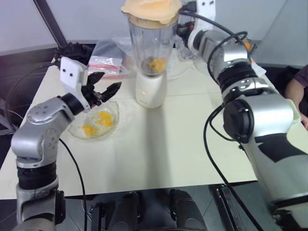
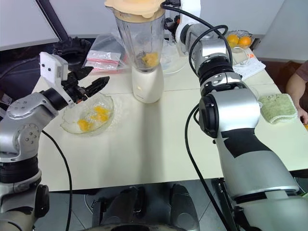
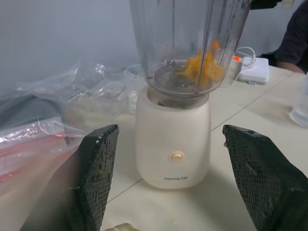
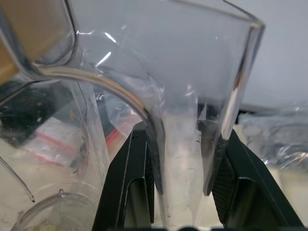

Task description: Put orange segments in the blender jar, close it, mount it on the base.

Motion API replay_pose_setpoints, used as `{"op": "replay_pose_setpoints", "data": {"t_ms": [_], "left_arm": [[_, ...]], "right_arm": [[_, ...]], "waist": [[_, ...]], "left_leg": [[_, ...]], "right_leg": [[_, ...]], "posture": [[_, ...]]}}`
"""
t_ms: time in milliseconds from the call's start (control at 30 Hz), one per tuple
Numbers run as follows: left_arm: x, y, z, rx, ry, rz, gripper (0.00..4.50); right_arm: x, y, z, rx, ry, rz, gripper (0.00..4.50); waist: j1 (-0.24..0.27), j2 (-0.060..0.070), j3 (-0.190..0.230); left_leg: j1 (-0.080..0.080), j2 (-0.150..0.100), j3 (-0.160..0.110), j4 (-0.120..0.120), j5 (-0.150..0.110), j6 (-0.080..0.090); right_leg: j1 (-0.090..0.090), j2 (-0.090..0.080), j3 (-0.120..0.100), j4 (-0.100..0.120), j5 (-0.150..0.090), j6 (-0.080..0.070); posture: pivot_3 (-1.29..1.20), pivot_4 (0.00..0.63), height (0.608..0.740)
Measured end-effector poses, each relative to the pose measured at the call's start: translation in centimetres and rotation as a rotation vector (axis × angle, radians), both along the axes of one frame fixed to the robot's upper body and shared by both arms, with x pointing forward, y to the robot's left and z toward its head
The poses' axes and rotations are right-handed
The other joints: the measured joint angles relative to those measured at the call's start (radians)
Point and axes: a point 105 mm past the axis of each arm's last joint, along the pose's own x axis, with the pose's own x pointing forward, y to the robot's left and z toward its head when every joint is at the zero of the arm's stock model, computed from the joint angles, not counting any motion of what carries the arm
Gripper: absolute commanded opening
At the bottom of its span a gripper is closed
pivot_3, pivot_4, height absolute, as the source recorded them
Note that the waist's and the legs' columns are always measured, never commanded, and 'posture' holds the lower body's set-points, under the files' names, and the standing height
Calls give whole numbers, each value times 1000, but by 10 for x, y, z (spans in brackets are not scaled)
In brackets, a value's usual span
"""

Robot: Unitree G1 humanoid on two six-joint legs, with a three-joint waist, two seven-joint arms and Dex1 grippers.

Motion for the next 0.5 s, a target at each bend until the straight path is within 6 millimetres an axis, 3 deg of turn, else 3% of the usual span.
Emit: {"op": "replay_pose_setpoints", "data": {"t_ms": [500], "left_arm": [[-4,-1,-1,-12,11,5,3616]], "right_arm": [[-2,14,-1,37,-54,45,929]], "waist": [[-2,0,0]], "left_leg": [[0,0,0,0,0,-1]], "right_leg": [[0,0,0,0,0,0]], "posture": [[0,150,740]]}}
